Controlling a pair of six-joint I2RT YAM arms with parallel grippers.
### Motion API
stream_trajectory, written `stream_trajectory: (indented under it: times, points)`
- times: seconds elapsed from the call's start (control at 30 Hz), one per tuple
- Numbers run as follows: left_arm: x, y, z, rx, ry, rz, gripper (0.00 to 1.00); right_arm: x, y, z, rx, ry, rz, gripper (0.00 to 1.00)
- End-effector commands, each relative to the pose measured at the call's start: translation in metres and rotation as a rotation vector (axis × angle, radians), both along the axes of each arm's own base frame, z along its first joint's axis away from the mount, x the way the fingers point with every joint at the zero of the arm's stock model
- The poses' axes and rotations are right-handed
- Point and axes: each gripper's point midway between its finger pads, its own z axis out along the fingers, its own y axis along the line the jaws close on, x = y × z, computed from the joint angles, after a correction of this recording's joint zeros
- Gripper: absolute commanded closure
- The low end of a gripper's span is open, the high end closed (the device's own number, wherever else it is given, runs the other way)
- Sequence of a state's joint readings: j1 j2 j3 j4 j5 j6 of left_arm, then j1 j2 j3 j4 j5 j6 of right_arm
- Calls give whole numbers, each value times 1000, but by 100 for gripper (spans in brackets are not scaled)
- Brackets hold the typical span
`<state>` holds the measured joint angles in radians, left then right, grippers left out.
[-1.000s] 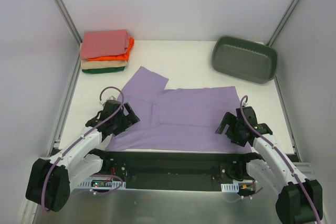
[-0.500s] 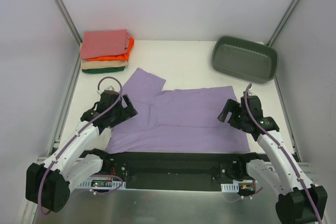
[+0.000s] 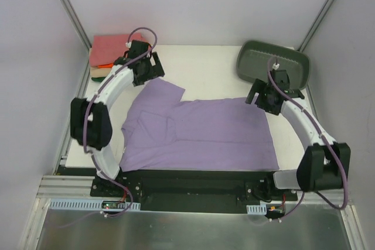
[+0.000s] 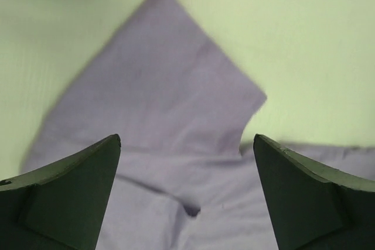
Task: Fold and stack the t-shirts
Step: Grap the side of the flattened tshirt furthest away from the robot with both arms
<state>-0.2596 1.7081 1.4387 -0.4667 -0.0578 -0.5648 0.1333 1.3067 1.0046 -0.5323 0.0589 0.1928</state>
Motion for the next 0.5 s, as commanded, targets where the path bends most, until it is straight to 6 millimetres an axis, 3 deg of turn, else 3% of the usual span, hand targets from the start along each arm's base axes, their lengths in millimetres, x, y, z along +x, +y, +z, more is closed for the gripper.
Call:
stream_trajectory:
  times: [0.0, 0.2, 0.33, 0.47]
  points:
    - [54, 2, -7, 93, 24, -78, 8, 34, 2, 2, -11, 4, 58, 4]
    - [122, 9, -36, 216, 46, -90, 20, 56, -9, -15, -84, 33, 36, 4]
    - [139, 11, -58, 269, 54, -132, 29, 62, -17, -19, -122, 40, 14, 4]
    - [138, 17, -82, 317, 94, -152, 35, 63, -13, -23, -106, 34, 21, 4]
